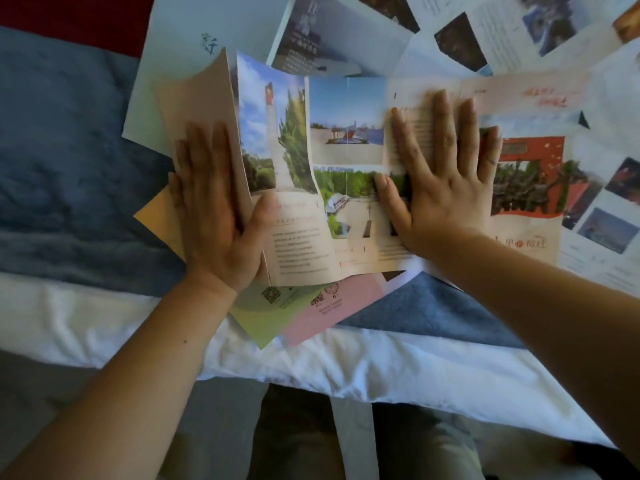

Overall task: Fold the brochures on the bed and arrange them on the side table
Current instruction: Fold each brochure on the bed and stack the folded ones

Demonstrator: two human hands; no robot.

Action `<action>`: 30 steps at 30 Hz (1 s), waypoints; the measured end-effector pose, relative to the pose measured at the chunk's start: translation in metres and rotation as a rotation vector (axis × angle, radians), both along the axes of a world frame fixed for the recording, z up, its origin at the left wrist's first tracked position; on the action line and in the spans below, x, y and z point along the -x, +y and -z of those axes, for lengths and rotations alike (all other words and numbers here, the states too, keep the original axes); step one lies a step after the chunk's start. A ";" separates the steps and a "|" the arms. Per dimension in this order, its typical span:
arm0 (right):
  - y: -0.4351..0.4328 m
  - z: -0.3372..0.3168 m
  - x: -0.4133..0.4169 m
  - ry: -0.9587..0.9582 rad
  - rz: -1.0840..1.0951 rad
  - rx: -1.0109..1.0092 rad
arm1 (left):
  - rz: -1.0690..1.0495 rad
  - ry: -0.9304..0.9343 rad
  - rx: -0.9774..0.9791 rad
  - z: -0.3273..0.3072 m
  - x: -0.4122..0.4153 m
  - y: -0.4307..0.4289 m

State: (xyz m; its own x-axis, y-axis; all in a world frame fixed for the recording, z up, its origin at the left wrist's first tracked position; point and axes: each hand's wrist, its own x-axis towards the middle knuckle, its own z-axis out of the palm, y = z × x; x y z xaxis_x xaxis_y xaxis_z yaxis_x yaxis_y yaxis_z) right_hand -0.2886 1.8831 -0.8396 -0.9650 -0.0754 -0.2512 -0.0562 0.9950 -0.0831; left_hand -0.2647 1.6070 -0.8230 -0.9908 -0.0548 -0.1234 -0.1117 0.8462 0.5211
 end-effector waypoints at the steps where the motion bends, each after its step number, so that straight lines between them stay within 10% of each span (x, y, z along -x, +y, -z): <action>1: 0.000 0.000 0.000 -0.002 0.002 0.004 | -0.009 -0.007 -0.015 -0.002 0.000 0.006; 13: 0.010 -0.009 0.001 -0.046 -0.047 0.068 | 0.009 -0.157 -0.525 -0.006 0.006 0.036; 30: 0.121 -0.008 -0.028 0.036 0.121 0.037 | 0.090 -0.081 -0.362 -0.020 0.019 0.125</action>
State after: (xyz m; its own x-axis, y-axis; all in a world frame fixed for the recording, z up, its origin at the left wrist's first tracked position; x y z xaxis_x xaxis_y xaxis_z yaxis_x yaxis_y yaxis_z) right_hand -0.2603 2.0044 -0.8313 -0.9759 0.0339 -0.2156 0.0609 0.9909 -0.1198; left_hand -0.2840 1.7316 -0.8029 -0.9760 0.0933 -0.1968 -0.0984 0.6170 0.7808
